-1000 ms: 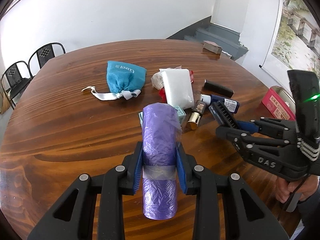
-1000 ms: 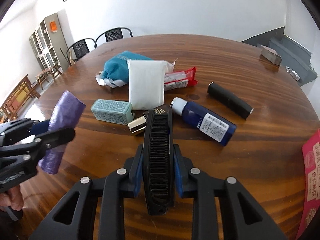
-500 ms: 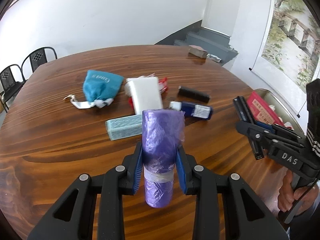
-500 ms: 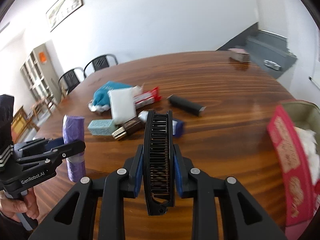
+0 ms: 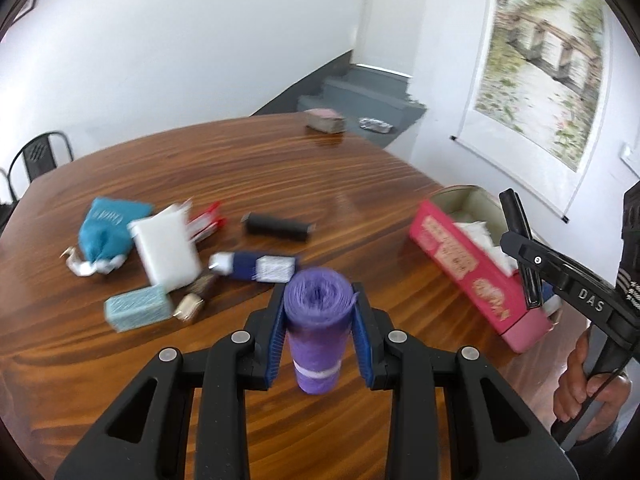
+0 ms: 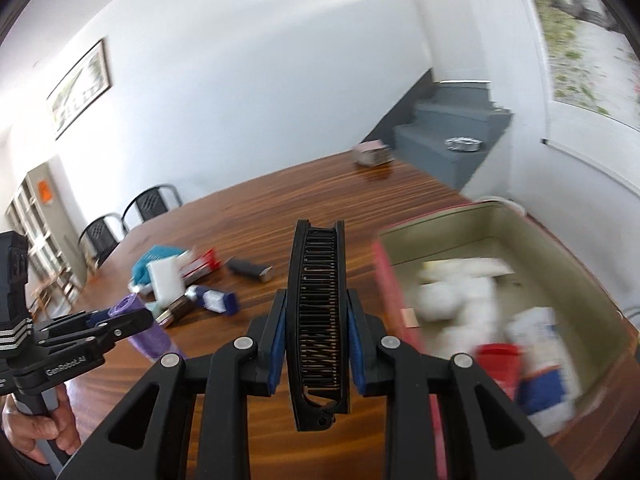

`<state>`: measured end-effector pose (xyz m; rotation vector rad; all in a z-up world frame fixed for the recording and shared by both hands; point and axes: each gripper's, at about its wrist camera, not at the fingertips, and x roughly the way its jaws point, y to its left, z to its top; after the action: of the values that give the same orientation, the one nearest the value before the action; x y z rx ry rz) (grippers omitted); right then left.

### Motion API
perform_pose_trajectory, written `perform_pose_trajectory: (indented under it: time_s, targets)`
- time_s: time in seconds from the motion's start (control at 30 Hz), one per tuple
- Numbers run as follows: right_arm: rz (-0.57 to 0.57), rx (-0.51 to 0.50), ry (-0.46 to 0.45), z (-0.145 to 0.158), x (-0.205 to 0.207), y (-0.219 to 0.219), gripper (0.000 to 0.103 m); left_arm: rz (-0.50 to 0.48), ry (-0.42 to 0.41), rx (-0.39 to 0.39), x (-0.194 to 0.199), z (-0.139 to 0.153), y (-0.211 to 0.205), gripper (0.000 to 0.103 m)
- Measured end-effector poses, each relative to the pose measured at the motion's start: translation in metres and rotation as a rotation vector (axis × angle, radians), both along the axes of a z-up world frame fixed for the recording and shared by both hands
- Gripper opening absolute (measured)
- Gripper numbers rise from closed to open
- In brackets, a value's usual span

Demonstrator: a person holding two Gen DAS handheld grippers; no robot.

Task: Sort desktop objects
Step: 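Carry roll and comb into the red tin box and open both tools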

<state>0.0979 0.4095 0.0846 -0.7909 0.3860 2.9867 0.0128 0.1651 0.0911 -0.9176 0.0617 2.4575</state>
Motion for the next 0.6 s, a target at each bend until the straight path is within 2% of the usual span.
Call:
perform_pose_trajectory:
  time_s: [0.13,0.3,0.47,0.6]
  targets:
    - [-0.063,-0.013,0.014,0.000,0.013,0.029,0.029,-0.033,0.014,-0.003,0.005,0.004,0.022,0.033]
    - [-0.106,-0.021,0.010,-0.002,0.021,0.053,0.029,-0.028,0.003,-0.013,0.006,-0.001,0.034,0.033]
    - [-0.119,-0.032,-0.029,-0.011,0.016,0.064,0.030,-0.019,0.005,-0.025,0.009,-0.003,0.036,0.033]
    - [-0.137,-0.020,-0.033,-0.014,0.017,0.065,0.034,-0.013,-0.041,-0.015,0.001,-0.013,0.035,0.034]
